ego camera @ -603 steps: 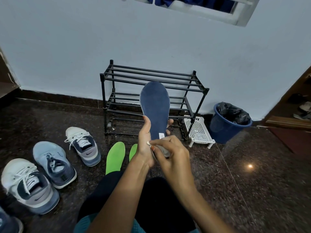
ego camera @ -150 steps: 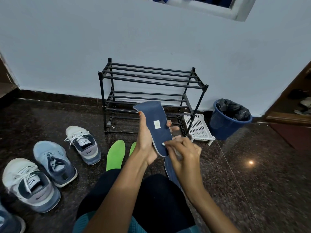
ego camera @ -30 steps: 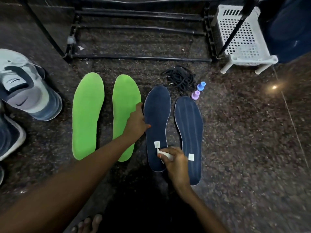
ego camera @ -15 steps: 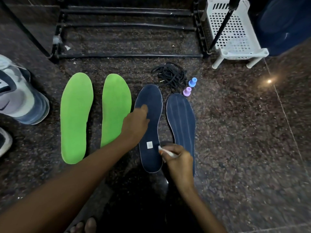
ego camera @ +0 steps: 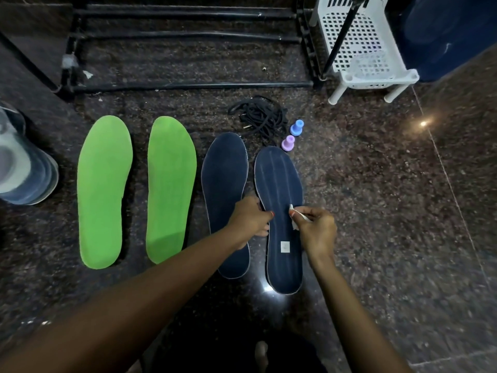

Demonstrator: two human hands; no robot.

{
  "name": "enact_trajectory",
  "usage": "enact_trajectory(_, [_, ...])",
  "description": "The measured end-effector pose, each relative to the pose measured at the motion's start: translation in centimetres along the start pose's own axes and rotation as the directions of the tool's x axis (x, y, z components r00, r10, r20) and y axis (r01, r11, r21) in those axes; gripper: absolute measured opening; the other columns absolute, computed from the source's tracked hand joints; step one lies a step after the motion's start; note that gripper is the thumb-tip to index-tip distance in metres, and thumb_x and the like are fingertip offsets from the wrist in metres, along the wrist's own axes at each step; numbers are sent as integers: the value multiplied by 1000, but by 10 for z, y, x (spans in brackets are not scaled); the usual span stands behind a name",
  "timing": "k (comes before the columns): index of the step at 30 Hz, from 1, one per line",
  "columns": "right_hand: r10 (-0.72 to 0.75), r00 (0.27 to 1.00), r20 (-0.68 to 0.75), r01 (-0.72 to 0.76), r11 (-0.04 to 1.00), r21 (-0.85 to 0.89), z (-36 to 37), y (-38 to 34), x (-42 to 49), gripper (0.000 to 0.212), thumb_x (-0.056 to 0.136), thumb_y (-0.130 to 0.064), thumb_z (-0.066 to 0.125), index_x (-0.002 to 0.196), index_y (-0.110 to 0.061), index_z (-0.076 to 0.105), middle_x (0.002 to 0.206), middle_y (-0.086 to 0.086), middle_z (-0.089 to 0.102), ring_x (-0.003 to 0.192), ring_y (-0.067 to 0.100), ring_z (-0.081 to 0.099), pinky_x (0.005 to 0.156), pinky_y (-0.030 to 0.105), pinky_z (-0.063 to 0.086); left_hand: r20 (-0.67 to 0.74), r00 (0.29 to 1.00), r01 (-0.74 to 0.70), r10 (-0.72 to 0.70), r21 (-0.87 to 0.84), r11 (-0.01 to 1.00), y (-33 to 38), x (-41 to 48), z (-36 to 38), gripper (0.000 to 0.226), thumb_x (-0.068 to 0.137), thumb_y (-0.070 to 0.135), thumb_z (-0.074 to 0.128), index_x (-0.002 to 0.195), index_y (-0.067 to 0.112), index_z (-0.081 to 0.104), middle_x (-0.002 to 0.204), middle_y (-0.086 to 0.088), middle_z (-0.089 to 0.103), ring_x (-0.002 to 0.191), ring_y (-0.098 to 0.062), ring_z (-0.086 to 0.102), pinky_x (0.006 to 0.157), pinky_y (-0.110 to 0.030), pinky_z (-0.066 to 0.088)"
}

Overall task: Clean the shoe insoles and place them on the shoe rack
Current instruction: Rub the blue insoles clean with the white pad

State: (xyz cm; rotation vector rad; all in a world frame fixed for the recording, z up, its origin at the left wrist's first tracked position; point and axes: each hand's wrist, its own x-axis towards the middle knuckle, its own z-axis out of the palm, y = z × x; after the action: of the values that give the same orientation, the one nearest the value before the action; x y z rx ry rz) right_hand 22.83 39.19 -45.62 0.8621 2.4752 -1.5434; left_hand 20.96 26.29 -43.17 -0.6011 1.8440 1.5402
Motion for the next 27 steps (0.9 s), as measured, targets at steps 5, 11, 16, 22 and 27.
enact_trajectory(5, [14, 1000, 28, -15, 999, 46, 1, -4, 5, 4, 81, -15, 70, 80, -12, 67, 76, -3, 63, 67, 3, 57, 55, 4, 43, -29, 999, -25, 24, -34, 999, -1, 2, -1, 25, 94, 5, 56, 113, 12, 43, 97, -7, 58, 86, -21, 63, 72, -30, 56])
enact_trajectory(11, [8, 999, 49, -16, 985, 171, -2, -15, 1, 9, 81, -11, 69, 75, -17, 66, 75, -2, 66, 66, 7, 60, 59, 13, 48, -27, 994, -107, 106, -71, 992, 4, -7, -9, 23, 93, 1, 55, 108, 14, 42, 87, -1, 56, 75, -11, 61, 60, -20, 55])
enact_trajectory(16, [-77, 996, 45, 65, 973, 221, -8, -47, -6, 4, 80, -13, 70, 77, -15, 70, 75, 1, 69, 66, 8, 62, 65, 22, 50, -34, 987, -157, 154, -116, 981, 22, -24, -24, 25, 92, 1, 55, 109, 13, 41, 92, -6, 57, 76, -14, 62, 61, -23, 57])
enact_trajectory(22, [-225, 970, 94, 184, 929, 320, -37, -127, -27, 4, 80, -9, 69, 82, -6, 71, 74, 2, 69, 63, 5, 62, 60, 19, 50, -45, 947, -321, 318, -155, 934, 76, -75, -52, 23, 92, 3, 57, 107, 11, 42, 104, -10, 54, 78, -13, 61, 68, -28, 59])
enact_trajectory(27, [-353, 925, 138, 263, 860, 438, -80, -208, -71, 3, 80, -7, 68, 81, -7, 70, 72, 1, 70, 65, 6, 63, 63, 19, 52, -68, 882, -469, 466, -217, 856, 134, -146, -80, 20, 93, 6, 57, 107, 9, 44, 101, -11, 55, 75, -13, 59, 67, -25, 57])
